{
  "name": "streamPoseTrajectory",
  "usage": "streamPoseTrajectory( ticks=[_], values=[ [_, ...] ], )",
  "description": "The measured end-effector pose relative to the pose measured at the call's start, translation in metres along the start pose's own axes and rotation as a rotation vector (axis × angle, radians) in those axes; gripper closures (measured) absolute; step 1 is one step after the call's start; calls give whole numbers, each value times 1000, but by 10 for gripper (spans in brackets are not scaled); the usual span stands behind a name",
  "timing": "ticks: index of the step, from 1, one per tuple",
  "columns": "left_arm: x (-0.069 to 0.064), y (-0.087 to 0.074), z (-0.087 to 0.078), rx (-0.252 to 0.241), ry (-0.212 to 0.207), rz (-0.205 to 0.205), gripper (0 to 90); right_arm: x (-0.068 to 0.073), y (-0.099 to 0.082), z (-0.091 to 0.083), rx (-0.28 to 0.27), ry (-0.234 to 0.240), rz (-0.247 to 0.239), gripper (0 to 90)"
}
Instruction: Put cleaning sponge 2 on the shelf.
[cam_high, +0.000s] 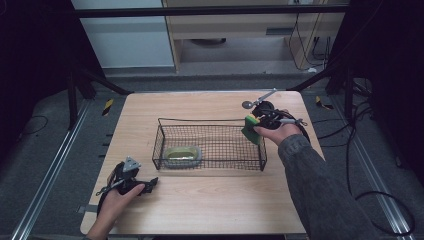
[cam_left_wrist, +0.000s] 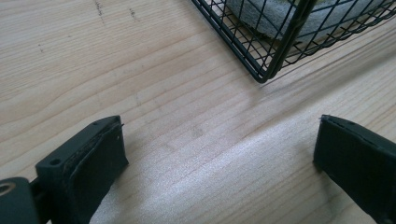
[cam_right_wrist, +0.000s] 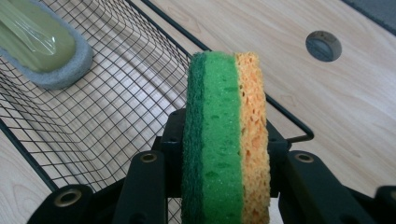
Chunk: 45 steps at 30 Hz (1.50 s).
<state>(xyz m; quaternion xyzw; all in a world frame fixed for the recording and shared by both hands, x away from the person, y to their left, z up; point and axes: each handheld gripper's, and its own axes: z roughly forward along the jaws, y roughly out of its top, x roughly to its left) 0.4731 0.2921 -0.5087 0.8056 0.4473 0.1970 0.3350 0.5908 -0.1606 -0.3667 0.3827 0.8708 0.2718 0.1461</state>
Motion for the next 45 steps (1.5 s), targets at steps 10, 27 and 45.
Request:
streamPoseTrajectory(
  ticks=[10,27,45],
  values=[
    [-1,-2,-3,2,-4,11,13,-7,-6,8,9,16,7,640],
    [-1,-2,-2,3,-5,13,9,-8,-12,25,30,0,-2,636],
    [-1,-2,-2,0,-6,10,6,0,-16,45,29,-21,-13,637]
  ],
)
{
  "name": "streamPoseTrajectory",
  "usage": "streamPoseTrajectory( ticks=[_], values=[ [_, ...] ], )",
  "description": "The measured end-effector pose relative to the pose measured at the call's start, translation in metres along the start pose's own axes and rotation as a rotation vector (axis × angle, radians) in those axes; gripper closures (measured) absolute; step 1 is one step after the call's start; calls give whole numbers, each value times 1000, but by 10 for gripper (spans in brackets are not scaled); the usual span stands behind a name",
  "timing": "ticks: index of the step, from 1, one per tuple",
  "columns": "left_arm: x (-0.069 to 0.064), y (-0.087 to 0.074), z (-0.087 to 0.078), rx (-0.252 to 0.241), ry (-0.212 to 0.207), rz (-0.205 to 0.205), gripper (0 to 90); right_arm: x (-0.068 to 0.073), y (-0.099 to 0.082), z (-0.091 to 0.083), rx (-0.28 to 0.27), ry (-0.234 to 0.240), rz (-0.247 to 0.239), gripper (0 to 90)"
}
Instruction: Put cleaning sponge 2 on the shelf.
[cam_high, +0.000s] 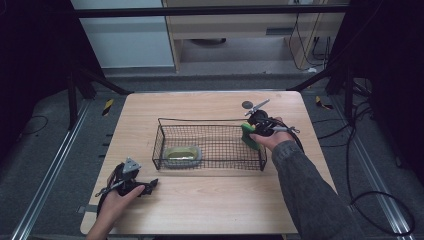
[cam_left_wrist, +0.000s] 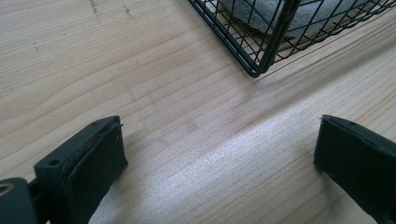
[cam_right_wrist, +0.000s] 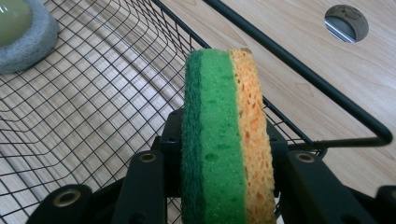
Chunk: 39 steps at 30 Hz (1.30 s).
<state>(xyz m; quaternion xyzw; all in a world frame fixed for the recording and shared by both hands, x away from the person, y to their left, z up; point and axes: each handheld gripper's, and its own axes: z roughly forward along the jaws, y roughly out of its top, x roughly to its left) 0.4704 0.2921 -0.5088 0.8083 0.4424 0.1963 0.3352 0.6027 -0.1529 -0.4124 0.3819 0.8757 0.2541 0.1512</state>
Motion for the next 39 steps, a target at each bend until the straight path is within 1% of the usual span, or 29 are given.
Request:
streamPoseTrajectory(
  ticks=[4,10,16,19,22,23,28,31,39],
  values=[
    [0,0,0,0,0,0,6,0,1,2,0,1,4,638],
    [0,0,0,0,0,0,5,1,-3,7,24,-12,-4,636],
    [0,0,0,0,0,0,5,2,-4,9,25,-11,-4,632],
    [0,0,0,0,0,0,5,3,-4,10,29,-12,-4,629],
    [0,0,0,0,0,0,5,6,-3,12,37,-17,-14,623],
    [0,0,0,0,0,0,6,8,-3,12,39,-15,-9,621],
    [0,0,0,0,-1,0,5,10,-3,14,44,-17,-26,616],
    [0,0,0,1,-1,1,5,11,-2,16,45,-17,-22,617],
    [0,0,0,0,-1,1,5,14,-1,17,50,-23,-31,605]
  ],
)
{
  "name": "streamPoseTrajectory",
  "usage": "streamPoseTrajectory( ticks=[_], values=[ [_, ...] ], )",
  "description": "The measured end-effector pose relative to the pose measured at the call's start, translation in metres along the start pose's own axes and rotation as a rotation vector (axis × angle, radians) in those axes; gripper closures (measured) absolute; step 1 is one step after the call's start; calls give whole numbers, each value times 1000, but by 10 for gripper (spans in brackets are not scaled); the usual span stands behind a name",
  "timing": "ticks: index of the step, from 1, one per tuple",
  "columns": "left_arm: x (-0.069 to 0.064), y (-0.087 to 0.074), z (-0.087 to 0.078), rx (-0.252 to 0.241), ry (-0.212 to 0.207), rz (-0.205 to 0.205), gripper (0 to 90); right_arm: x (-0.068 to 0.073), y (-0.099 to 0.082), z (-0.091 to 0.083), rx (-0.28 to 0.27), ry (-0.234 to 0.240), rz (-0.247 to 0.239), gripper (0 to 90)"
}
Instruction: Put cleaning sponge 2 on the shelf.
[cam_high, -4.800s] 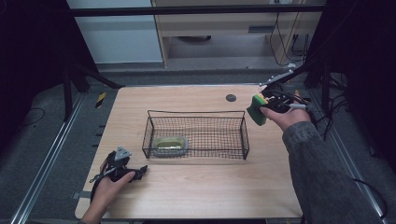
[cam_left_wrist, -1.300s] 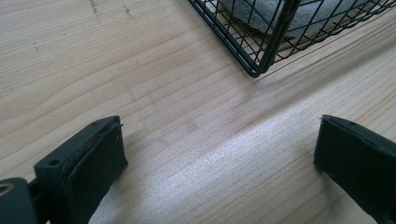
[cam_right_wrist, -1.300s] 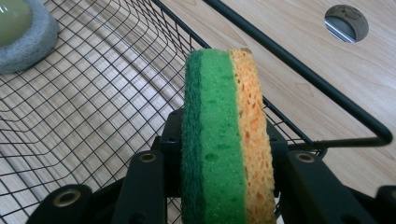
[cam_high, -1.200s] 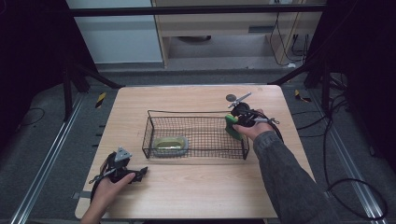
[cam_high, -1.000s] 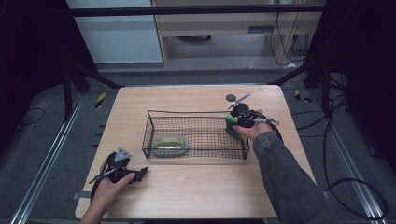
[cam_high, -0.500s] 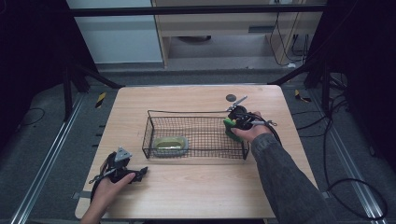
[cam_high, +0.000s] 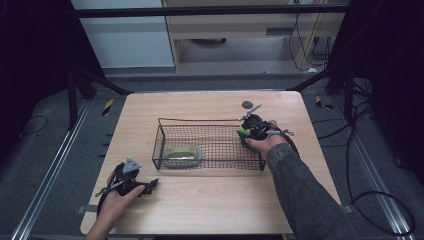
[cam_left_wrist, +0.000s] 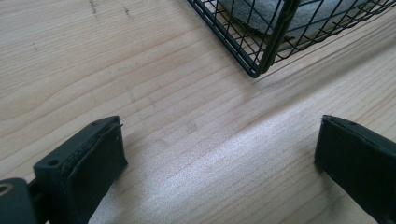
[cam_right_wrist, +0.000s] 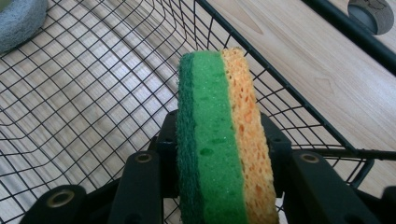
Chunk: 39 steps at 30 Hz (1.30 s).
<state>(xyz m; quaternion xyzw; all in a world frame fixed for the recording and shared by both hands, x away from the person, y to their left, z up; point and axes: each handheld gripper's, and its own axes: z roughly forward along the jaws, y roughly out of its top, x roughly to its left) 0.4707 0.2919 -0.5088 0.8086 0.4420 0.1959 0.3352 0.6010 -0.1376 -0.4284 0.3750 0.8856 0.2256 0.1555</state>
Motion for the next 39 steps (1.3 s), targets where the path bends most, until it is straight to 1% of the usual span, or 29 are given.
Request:
streamPoseTrajectory(
  ticks=[2,5,6,7,8,12,14,16,19,20,25,27,28,34,39],
  values=[
    [0,0,0,0,0,0,5,1,0,-1,0,0,7,577],
    [0,0,0,0,0,0,5,2,-1,-3,4,-3,2,529],
    [0,0,0,0,0,0,5,2,-1,-3,4,-3,2,529],
    [0,0,0,0,0,0,5,5,-2,-5,4,-1,10,503],
    [0,0,0,0,0,0,5,5,-2,-7,1,-1,5,500],
    [0,0,0,0,0,0,5,8,-2,-12,-9,8,10,481],
    [0,0,0,0,0,1,4,11,-3,-17,-22,25,15,491],
    [0,0,0,1,0,1,3,14,-3,-20,-28,29,14,499],
    [0,0,0,0,0,-3,3,18,-3,-23,-27,36,-4,517],
    [0,0,0,0,0,-3,3,18,-3,-23,-27,36,-4,517],
    [0,0,0,3,0,1,2,27,-1,-22,-17,73,-8,499],
    [0,0,0,3,0,1,2,28,-1,-21,-13,74,-14,495],
    [0,0,0,3,0,1,2,31,0,-20,-12,89,-16,483],
    [0,0,0,2,0,1,2,34,1,-19,-17,104,-8,440],
    [0,1,1,2,0,1,2,34,1,-20,-25,108,-3,407]
  ],
)
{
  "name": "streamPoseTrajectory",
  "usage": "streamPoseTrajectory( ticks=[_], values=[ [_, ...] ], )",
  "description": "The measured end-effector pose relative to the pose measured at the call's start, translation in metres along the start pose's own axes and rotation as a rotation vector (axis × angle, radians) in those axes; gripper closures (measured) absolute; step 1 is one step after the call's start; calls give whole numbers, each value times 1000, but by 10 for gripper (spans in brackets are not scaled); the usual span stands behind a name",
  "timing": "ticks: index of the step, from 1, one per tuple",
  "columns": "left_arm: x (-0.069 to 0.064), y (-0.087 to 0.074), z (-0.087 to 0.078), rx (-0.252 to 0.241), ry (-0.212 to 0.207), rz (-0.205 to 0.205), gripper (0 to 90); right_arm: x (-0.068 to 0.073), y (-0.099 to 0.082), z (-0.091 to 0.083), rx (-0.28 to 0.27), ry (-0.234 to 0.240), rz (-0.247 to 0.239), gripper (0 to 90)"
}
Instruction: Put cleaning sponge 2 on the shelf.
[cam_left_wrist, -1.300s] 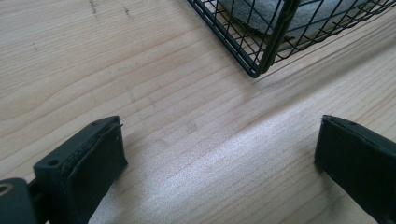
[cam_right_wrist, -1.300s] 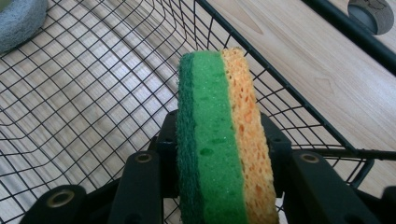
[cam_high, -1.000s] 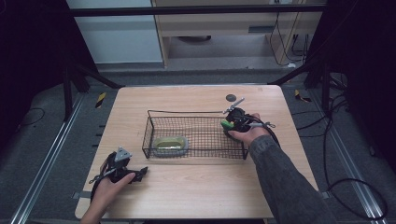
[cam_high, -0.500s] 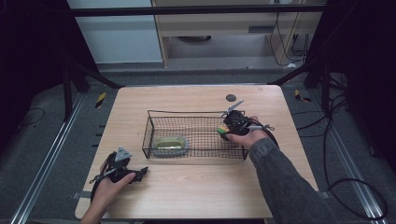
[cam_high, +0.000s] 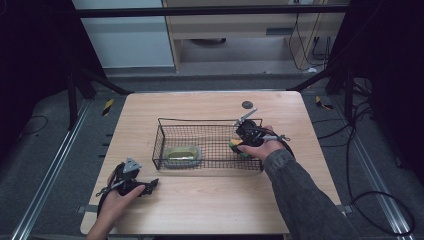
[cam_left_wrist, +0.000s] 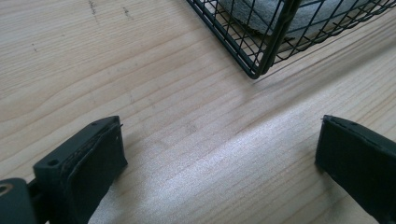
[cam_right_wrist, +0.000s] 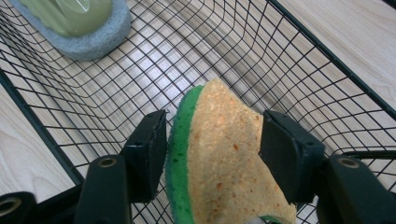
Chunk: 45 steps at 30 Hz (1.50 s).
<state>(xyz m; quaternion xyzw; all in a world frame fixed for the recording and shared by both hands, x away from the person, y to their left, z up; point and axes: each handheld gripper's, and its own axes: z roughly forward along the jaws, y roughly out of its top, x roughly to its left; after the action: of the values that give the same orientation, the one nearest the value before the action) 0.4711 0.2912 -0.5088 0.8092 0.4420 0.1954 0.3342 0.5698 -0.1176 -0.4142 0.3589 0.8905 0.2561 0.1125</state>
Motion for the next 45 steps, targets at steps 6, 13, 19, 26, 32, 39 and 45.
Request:
streamPoseTrajectory(
  ticks=[6,13,19,26,32,39,45],
  values=[
    [0,0,0,1,1,-1,1,0,0,-3,-13,-7,4,393],
    [0,0,0,1,0,-1,1,-2,-1,-7,-20,-21,18,360],
    [0,0,0,1,0,-1,1,-8,-8,-19,-56,-72,36,211],
    [0,0,0,1,1,-1,2,-22,-28,-41,-119,-132,114,97],
    [0,0,0,1,0,-2,0,-33,-48,-58,-174,-182,170,69],
    [0,0,0,2,-2,-1,0,-40,-77,-73,-217,-228,231,63],
    [0,0,0,4,-3,2,0,-45,-101,-80,-228,-243,273,75]
  ],
)
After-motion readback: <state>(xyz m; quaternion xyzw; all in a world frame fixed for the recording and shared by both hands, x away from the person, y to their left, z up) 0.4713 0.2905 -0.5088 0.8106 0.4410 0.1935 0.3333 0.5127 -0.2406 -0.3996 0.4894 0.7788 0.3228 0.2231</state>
